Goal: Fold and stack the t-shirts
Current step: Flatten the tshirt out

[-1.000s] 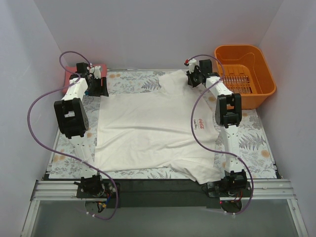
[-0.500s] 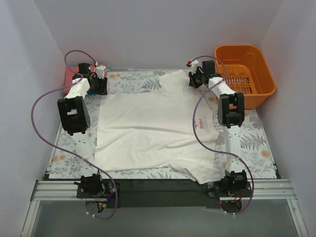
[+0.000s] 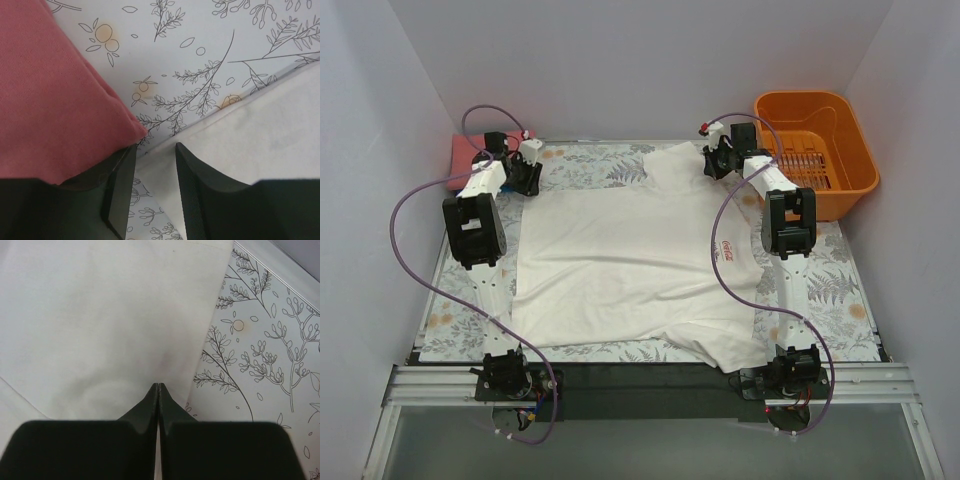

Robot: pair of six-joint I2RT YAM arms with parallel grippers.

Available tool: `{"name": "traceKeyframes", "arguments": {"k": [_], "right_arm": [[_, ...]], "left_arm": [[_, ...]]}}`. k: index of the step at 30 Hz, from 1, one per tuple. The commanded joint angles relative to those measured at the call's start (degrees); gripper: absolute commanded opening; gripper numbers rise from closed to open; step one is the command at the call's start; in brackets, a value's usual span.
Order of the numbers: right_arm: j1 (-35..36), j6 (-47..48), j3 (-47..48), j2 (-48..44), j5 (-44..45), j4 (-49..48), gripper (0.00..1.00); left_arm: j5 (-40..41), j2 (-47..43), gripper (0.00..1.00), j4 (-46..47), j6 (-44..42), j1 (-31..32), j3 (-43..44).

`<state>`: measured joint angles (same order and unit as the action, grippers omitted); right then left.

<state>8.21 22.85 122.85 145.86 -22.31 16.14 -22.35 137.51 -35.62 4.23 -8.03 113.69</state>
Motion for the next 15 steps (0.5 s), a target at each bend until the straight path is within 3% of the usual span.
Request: {"name": "traceKeyframes", "arguments": {"k": [1,4,8,15], "right_arm": [[-0.6,0.4,-0.6,-3.0,0.0,1.8,0.01],[-0.6,0.4,-0.5,-3.0,0.1,1.8,0.01],[-0.7,0.2,-0.2,-3.5,-0.4,1.6,0.01],[-1.6,-2.4,1.9,-5.5,-2.1,1.2,0.01]], "left_arm": [[0.4,-0.2,0.36,-1.2,-2.6,0.1,1.2],[0.6,0.2,0.34,-1.5,-2.7,0.1,1.3],[-1.0,-0.5,0.15,-1.7,-2.6,0.1,1.2],[-5.3,-3.7,0.00,0.1,-0.3,0.1,1.5]]}}
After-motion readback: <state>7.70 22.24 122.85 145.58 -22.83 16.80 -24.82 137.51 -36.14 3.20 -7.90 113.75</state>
